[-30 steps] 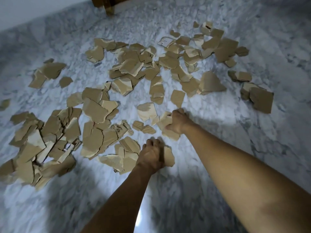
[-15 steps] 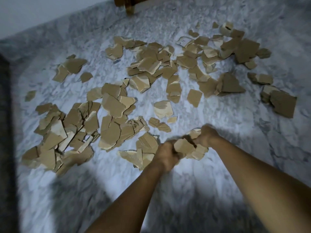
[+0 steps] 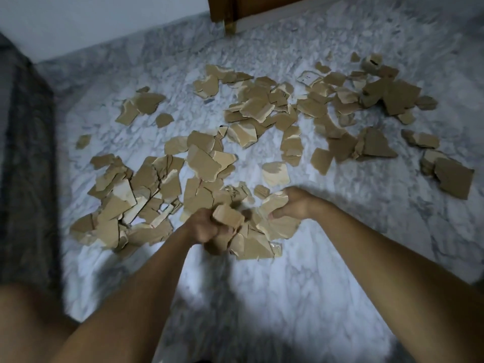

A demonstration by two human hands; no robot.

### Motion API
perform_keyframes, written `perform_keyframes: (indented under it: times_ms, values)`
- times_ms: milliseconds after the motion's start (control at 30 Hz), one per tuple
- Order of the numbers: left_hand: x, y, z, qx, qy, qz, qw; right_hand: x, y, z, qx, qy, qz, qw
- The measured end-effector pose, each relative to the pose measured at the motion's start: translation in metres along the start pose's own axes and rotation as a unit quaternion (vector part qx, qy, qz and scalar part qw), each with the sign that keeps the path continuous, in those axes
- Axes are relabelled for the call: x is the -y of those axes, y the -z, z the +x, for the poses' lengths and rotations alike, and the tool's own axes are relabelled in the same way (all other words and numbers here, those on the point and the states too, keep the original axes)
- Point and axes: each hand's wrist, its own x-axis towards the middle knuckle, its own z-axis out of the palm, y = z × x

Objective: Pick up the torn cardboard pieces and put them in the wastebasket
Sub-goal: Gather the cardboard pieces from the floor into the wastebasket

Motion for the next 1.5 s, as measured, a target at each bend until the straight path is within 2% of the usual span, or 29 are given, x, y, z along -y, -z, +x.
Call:
perform_keyframes:
  times_ms: [67, 167, 267, 333, 400, 467, 533, 700, 800, 900, 967, 1033, 1167, 1333, 1433, 1500]
  values:
    - [0.028, -0.007, 0.003, 0.020, -0.012, 0.062, 0.998, 0.018, -0.026, 0.005, -0.002, -0.005, -0.042, 0.999]
    - [0.059, -0.025, 0.010, -0.016, -0.058, 0.223, 0.973, 0.032, -0.065, 0.008, -0.054, 0.020, -0.143, 0.988]
    - [0.071, -0.039, 0.009, -0.075, -0.086, 0.302, 0.946, 0.032, -0.089, 0.003, -0.088, 0.044, -0.166, 0.981]
    - [0.072, -0.043, 0.007, -0.102, -0.077, 0.295, 0.947, 0.032, -0.092, 0.001, -0.110, 0.052, -0.165, 0.979]
    - [0.070, -0.042, 0.007, -0.109, -0.075, 0.264, 0.955, 0.030, -0.089, 0.001, -0.112, 0.049, -0.113, 0.986]
    - [0.065, -0.038, 0.008, -0.097, -0.062, 0.213, 0.970, 0.028, -0.075, 0.002, -0.101, 0.026, -0.027, 0.994]
    - [0.057, -0.030, 0.009, -0.074, -0.056, 0.207, 0.974, 0.021, -0.050, 0.003, -0.113, 0.004, 0.015, 0.994]
    - [0.035, -0.011, 0.015, 0.052, -0.057, 0.213, 0.974, 0.005, 0.025, -0.011, -0.122, -0.036, -0.096, 0.987]
    - [0.016, -0.016, 0.020, 0.093, -0.094, 0.237, 0.962, -0.017, 0.026, -0.021, -0.099, -0.061, -0.119, 0.986]
    - [0.003, -0.036, 0.028, 0.070, -0.099, 0.348, 0.929, -0.046, 0.002, -0.025, -0.119, -0.077, -0.112, 0.984]
    - [-0.001, -0.055, 0.031, 0.064, -0.104, 0.378, 0.918, -0.057, -0.007, -0.026, -0.174, -0.080, -0.098, 0.977]
    - [-0.002, -0.073, 0.028, 0.056, -0.090, 0.403, 0.909, -0.063, -0.006, -0.027, -0.197, -0.095, -0.077, 0.973]
    - [0.005, -0.085, 0.019, -0.005, -0.078, 0.412, 0.908, -0.070, 0.007, -0.029, -0.144, -0.138, -0.036, 0.979]
    - [0.006, -0.070, 0.017, -0.044, -0.075, 0.366, 0.927, -0.061, 0.025, -0.027, -0.155, -0.145, 0.056, 0.976]
    - [0.005, -0.065, 0.013, -0.024, -0.095, 0.408, 0.908, -0.034, 0.030, -0.014, -0.159, -0.111, 0.051, 0.980]
    - [0.009, -0.064, 0.016, -0.008, -0.097, 0.408, 0.908, -0.015, 0.030, -0.004, -0.141, -0.084, 0.022, 0.986]
